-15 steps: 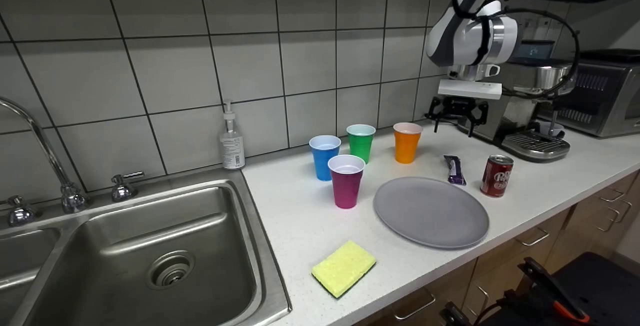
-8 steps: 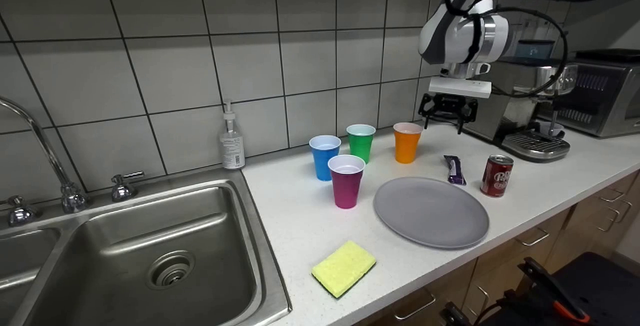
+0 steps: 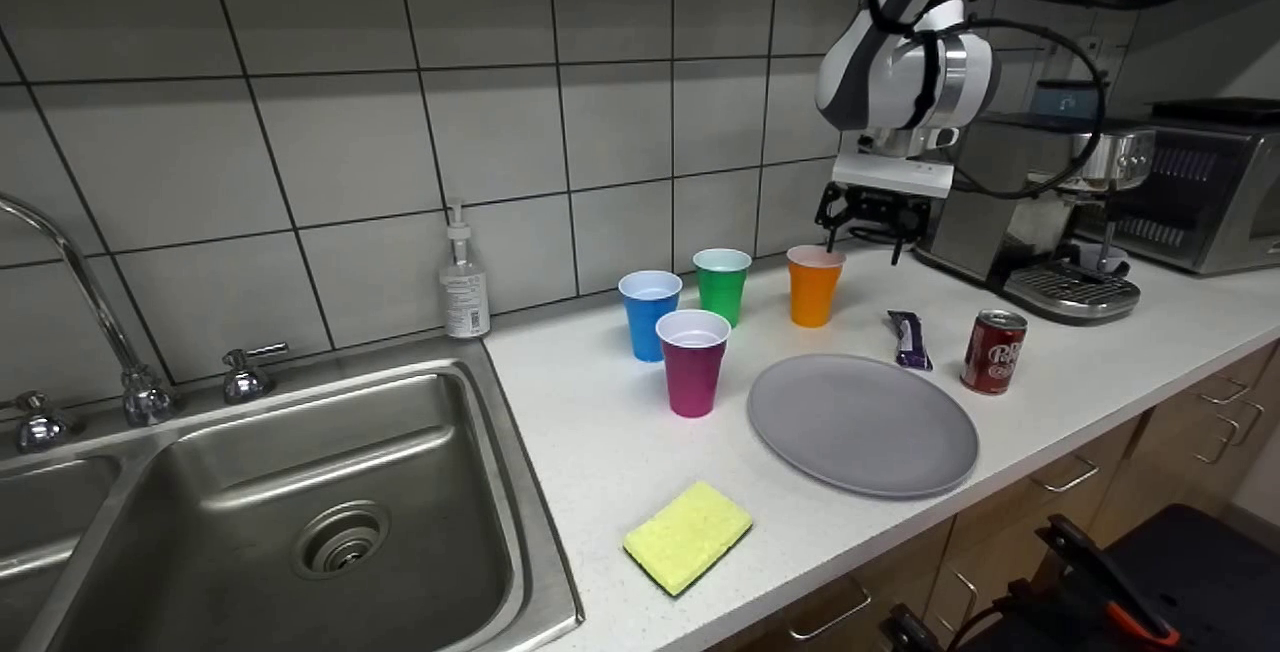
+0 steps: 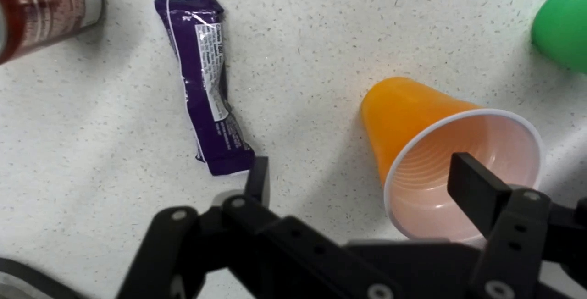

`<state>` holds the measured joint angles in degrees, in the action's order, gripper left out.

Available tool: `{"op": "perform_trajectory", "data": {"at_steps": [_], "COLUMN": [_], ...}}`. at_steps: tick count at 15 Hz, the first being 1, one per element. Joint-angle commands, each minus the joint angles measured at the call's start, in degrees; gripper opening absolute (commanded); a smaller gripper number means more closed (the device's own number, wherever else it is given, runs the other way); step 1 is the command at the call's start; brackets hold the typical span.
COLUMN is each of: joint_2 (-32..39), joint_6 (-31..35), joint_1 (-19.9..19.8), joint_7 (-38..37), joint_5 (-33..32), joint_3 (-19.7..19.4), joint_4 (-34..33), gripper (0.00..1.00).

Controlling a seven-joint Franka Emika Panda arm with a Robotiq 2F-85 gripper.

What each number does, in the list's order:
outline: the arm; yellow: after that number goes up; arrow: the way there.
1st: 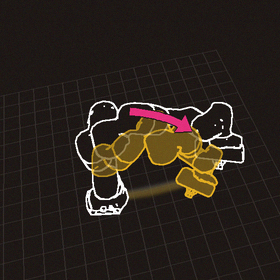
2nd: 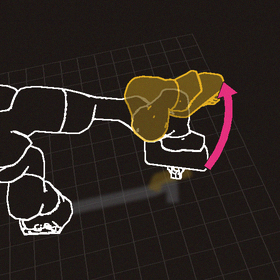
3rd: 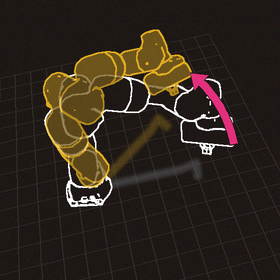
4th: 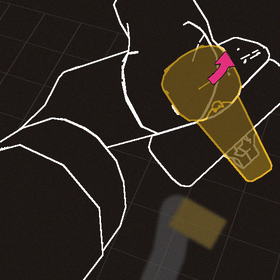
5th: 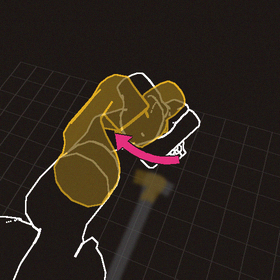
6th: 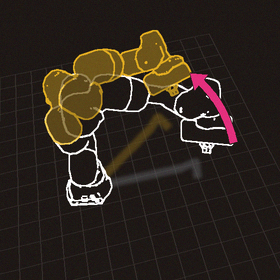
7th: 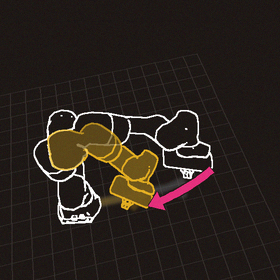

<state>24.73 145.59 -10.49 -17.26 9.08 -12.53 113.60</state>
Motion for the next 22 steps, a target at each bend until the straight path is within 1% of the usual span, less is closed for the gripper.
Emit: {"op": "perform_trajectory", "data": {"at_steps": [1, 5, 10, 11, 12, 15, 18, 19, 20, 21, 22], "joint_2": [2.8, 5.8, 8.6, 8.9, 9.2, 9.7, 9.7, 9.7, 9.7, 9.7, 9.6], "joint_6": [0.2, -0.8, -1.2, -1.3, -1.2, -1.2, -1.6, -1.5, -1.5, -1.5, -1.4], "joint_1": [0.8, 1.5, 2.0, 1.9, 1.9, 1.9, 1.8, 1.8, 1.8, 1.7, 1.7], "joint_7": [-3.9, -7.2, -9.7, -9.8, -10.0, -10.3, -10.3, -10.3, -10.3, -10.2, -10.1], "joint_5": [0.6, 0.4, 0.4, 0.6, 0.6, 0.5, 0.6, 0.6, 0.6, 0.6, 0.7], "joint_3": [-0.1, -0.5, -0.7, -0.6, -0.6, -0.8, -0.8, -0.8, -0.8, -0.8, -0.8], "joint_4": [-3.4, -6.2, -8.4, -8.7, -9.0, -9.6, -9.8, -9.7, -9.7, -9.6, -9.5], "gripper": [1.00, 1.00, 1.00, 0.75, 0.74, 0.49, 0.27, 0.18, 0.12, 0.03, 0.00]}}
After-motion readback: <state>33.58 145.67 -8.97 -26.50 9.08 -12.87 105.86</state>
